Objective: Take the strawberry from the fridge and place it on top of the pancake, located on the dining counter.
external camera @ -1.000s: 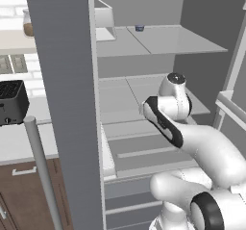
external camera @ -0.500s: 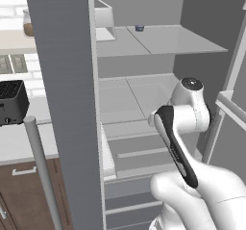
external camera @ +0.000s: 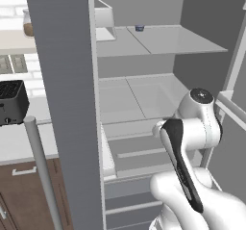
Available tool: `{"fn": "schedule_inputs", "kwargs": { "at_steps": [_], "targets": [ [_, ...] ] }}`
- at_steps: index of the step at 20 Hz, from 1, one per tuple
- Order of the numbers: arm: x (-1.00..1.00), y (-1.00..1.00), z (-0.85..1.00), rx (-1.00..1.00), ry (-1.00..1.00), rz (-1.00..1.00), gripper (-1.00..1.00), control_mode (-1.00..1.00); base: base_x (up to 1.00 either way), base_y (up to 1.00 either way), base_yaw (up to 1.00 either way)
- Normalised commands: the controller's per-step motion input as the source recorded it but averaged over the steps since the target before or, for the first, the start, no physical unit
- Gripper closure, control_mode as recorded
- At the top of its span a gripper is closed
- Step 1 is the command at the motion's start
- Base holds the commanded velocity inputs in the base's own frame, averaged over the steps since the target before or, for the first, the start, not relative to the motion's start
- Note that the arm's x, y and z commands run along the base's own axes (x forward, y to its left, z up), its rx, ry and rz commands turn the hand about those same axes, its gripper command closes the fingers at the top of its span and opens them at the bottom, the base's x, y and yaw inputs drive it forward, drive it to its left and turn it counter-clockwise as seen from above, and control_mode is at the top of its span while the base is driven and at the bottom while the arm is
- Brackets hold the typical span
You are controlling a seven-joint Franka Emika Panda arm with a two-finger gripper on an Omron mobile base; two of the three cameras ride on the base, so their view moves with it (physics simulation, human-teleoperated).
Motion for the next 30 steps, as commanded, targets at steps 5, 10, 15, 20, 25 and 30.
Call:
{"fn": "schedule_inputs", "kwargs": {
  "at_steps": [5,10,15,20,25,30],
  "targets": [
    [0.0,0.0,0.0,0.0,0.0,0.0,1.0,-1.0,0.0,0.0,0.0],
    [0.0,0.0,0.0,0.0,0.0,0.0,1.0,-1.0,0.0,0.0,0.0],
    [-0.03,0.0,0.0,0.0,0.0,0.01,1.0,1.0,-0.15,0.02,0.01],
    [0.0,0.0,0.0,0.0,0.0,0.0,1.0,1.0,-0.68,0.29,-0.14],
    [0.0,0.0,0.0,0.0,0.0,0.0,1.0,1.0,-0.72,0.36,-0.38],
    [0.0,0.0,0.0,0.0,0.0,0.0,1.0,1.0,-0.95,0.07,-0.48]
  ]
}}
